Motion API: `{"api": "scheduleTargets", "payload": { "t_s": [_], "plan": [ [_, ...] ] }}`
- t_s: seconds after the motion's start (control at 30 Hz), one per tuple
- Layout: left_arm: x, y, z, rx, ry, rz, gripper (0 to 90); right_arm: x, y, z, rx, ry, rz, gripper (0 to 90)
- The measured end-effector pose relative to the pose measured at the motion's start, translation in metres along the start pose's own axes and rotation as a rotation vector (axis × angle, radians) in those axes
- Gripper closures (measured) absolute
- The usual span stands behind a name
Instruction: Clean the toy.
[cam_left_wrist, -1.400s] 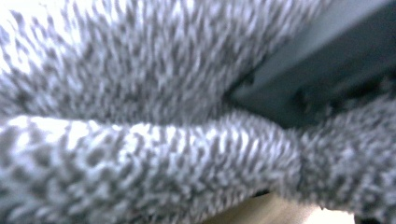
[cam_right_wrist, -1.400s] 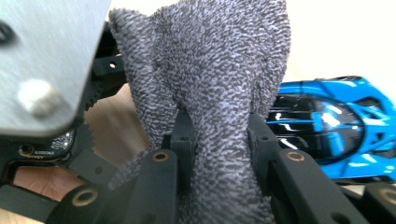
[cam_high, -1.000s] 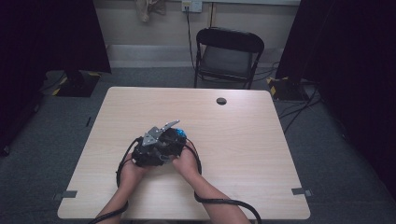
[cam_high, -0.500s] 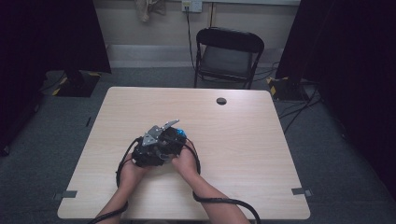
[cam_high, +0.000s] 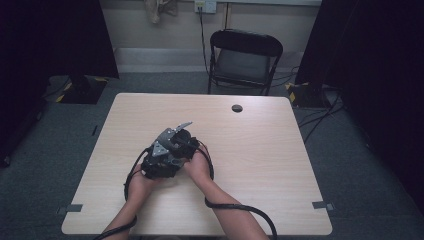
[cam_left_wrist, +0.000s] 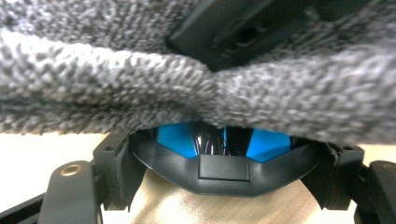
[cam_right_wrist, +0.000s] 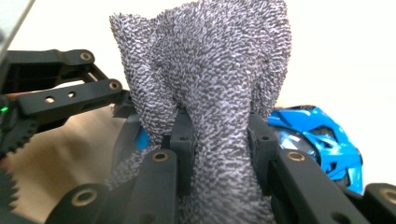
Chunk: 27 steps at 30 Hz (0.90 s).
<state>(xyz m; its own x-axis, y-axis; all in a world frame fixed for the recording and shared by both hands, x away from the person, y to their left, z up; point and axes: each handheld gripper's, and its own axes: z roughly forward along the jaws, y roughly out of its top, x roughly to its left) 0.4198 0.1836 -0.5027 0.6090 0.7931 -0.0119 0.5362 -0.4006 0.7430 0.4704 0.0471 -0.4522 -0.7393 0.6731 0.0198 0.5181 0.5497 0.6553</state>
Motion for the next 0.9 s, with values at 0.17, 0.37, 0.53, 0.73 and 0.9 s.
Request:
{"api": "scheduleTargets", "payload": {
  "t_s": [0.17, 0.37, 0.53, 0.73, 0.9],
  "plan": [
    [0.0, 0.0, 0.0, -0.001, 0.001, -0.005, 24.6, 0.0, 0.002, 0.004, 0.002, -0.009, -0.015, 70.0],
    [0.0, 0.0, 0.0, -0.001, 0.001, -0.005, 24.5, -0.005, 0.003, 0.005, 0.004, 0.002, -0.012, 70.0],
    [0.0, 0.0, 0.0, -0.001, 0.001, -0.005, 24.6, -0.01, 0.003, 0.006, -0.001, 0.009, 0.009, 70.0],
    [0.0, 0.0, 0.0, -0.001, 0.001, -0.005, 24.6, -0.022, 0.003, 0.006, -0.007, 0.024, 0.061, 69.7],
    [0.0, 0.0, 0.0, 0.0, 0.0, -0.004, 24.6, -0.032, 0.002, 0.007, -0.008, 0.029, 0.088, 69.7]
  ]
}}
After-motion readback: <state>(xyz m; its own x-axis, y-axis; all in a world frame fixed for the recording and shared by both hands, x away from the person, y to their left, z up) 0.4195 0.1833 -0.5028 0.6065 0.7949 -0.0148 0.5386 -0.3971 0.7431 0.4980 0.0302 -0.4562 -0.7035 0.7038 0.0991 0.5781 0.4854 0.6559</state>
